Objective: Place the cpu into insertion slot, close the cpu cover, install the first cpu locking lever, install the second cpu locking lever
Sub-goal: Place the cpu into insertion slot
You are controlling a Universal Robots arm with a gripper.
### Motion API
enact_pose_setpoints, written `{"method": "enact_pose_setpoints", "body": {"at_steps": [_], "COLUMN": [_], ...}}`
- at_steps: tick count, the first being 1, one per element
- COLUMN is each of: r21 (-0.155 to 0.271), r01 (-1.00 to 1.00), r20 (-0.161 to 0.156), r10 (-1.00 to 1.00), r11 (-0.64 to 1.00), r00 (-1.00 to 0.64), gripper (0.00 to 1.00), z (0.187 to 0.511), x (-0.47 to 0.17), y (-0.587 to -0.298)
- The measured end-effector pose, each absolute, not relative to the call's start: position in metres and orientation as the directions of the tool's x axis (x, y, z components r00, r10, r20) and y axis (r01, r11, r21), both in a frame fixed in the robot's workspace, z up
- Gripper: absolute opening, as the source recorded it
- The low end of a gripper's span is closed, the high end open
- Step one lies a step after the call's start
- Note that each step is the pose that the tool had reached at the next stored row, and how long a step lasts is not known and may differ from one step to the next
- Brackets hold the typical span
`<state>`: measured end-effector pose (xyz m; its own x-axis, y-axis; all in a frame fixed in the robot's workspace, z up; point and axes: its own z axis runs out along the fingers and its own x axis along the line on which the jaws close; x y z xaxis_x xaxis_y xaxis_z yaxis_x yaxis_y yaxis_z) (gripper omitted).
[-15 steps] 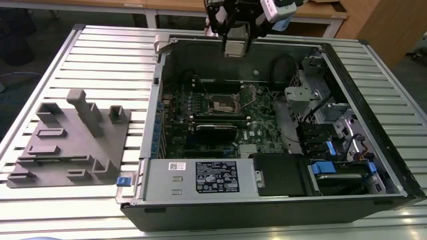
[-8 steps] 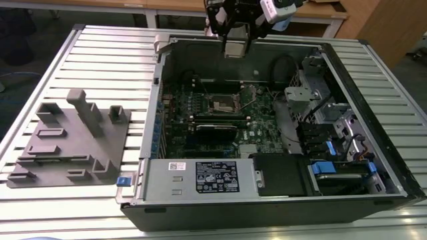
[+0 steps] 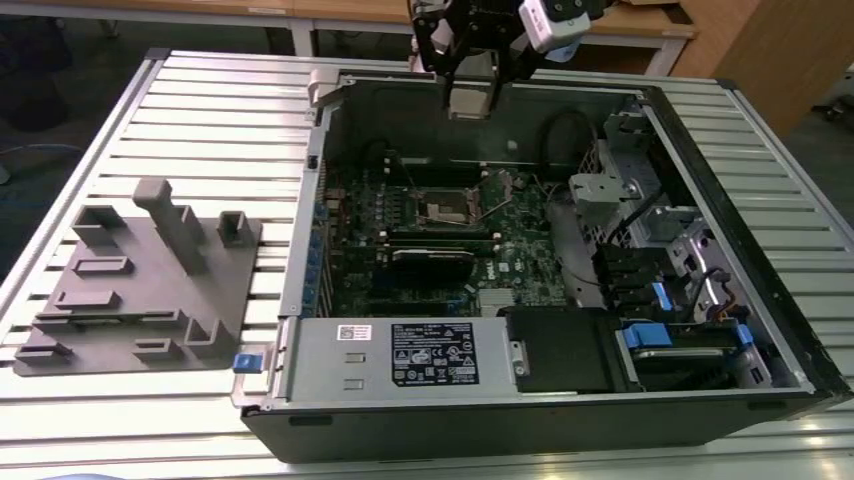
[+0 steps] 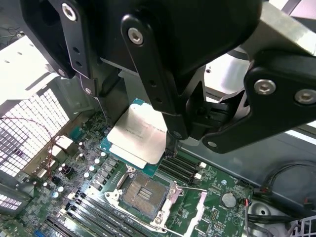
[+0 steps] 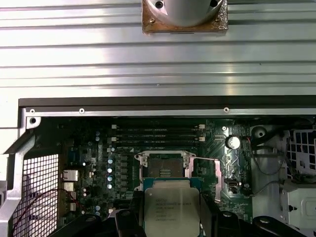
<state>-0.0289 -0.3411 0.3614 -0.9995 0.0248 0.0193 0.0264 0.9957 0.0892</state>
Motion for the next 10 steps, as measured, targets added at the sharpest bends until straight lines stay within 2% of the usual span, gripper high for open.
{"method": "enact_pose_setpoints", "body": {"at_steps": [10], "r21": [0.089], "r01": [0.026], "r20": [0.019], "r10": [0.025], "r11": [0.996], "r00": [-1.000], "gripper": [0.54], "z": [0.3605], "x": [-0.0289], "y": [-0.3411]}}
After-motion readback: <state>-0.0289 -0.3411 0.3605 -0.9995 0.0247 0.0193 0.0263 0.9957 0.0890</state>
